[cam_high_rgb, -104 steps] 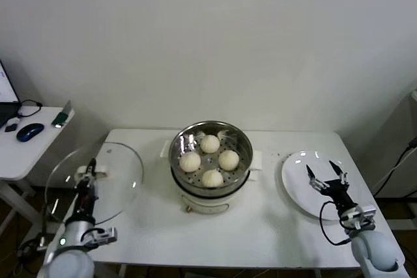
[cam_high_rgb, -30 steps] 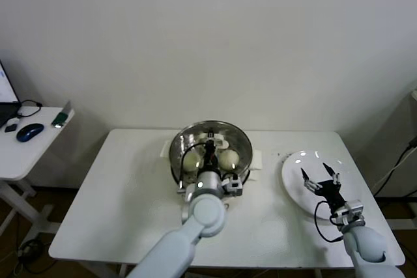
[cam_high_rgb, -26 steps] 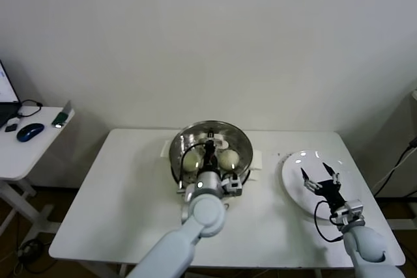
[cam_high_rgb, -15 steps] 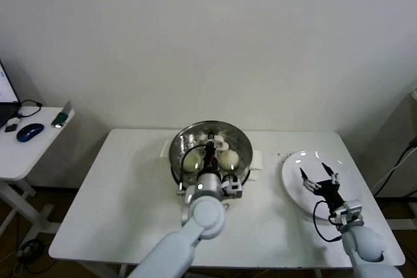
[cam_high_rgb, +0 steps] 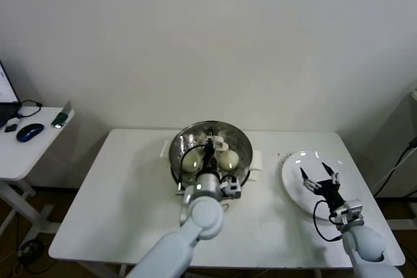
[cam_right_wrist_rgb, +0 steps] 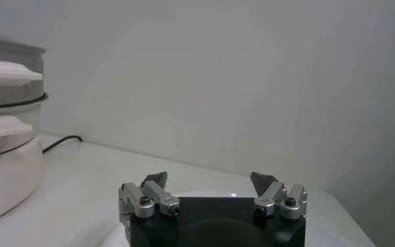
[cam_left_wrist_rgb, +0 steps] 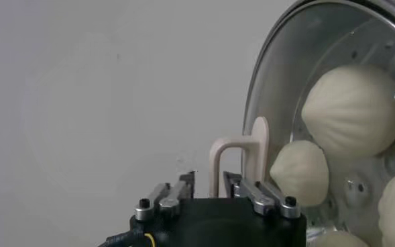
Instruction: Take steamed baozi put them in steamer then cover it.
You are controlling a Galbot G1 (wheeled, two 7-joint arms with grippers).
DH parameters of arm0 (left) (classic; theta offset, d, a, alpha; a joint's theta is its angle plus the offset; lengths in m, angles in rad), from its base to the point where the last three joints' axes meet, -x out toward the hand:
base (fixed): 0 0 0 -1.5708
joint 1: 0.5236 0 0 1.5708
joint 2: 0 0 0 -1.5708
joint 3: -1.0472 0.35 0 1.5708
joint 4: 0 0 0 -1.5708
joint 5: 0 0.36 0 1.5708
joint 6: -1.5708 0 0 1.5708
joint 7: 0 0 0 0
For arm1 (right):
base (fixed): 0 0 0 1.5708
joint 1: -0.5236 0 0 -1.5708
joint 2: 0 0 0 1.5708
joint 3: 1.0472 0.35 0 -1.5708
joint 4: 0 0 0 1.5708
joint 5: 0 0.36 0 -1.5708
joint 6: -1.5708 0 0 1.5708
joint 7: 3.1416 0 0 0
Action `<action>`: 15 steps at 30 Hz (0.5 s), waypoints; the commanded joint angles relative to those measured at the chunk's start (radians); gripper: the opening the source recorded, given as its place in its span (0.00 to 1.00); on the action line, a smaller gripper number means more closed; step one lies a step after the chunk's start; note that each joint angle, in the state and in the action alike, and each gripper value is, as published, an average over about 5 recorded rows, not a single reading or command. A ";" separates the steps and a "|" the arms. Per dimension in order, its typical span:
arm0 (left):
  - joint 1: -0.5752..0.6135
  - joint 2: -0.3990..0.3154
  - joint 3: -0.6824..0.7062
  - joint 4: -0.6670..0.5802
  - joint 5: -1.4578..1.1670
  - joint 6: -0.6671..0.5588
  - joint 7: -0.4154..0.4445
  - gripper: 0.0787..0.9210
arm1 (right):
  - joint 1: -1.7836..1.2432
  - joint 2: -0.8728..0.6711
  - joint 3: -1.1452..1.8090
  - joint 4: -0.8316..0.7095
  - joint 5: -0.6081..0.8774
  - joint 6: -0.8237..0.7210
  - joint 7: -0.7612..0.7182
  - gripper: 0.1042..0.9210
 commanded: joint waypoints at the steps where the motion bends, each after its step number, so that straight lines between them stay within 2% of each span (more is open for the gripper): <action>1: 0.015 0.051 -0.001 -0.080 -0.021 0.049 0.006 0.39 | 0.000 -0.003 0.003 0.020 0.001 -0.049 0.008 0.88; 10: 0.102 0.114 -0.034 -0.242 -0.067 0.049 0.025 0.72 | 0.007 -0.005 0.011 0.037 0.024 -0.098 0.013 0.88; 15: 0.163 0.133 -0.062 -0.329 -0.093 0.046 0.043 0.86 | 0.009 -0.008 0.010 0.047 0.031 -0.116 0.018 0.88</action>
